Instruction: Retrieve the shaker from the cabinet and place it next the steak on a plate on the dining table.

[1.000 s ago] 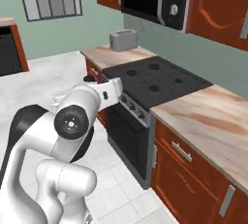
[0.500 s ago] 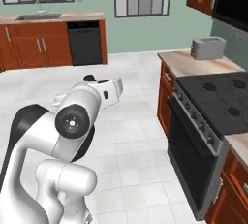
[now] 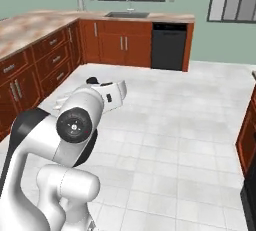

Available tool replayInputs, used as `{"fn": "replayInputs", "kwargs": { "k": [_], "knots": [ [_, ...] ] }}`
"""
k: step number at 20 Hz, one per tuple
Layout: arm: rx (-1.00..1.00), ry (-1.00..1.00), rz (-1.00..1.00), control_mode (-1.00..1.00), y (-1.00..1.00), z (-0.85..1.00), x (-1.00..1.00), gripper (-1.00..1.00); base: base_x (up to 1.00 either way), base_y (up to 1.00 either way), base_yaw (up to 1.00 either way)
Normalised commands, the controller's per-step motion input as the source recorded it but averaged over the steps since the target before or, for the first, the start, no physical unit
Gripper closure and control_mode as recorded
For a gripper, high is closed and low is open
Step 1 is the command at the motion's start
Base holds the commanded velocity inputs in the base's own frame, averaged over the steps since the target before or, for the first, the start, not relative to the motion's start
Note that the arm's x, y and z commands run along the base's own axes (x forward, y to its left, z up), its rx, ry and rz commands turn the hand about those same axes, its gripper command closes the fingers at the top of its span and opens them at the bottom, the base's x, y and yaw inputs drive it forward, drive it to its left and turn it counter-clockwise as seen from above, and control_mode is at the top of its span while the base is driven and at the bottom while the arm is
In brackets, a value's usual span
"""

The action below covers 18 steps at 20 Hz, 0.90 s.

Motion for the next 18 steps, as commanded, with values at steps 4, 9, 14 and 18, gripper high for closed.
{"fn": "replayInputs", "kwargs": {
  "k": [4, 9, 14, 18],
  "knots": [
    [0.0, 0.0, 0.0, 1.0, 0.0, 0.0, 0.0, 1.0, 0.3, 0.51, 0.62],
    [0.0, 0.0, 0.0, 1.0, 0.0, 0.0, 0.0, 1.0, 0.35, 0.48, 0.57],
    [0.0, 0.0, 0.0, 1.0, 0.0, 0.0, 0.0, 1.0, 0.79, 0.45, 0.35],
    [0.0, 0.0, 0.0, 1.0, 0.0, 0.0, 0.0, 1.0, 0.99, 0.51, 0.3]
  ]
}}
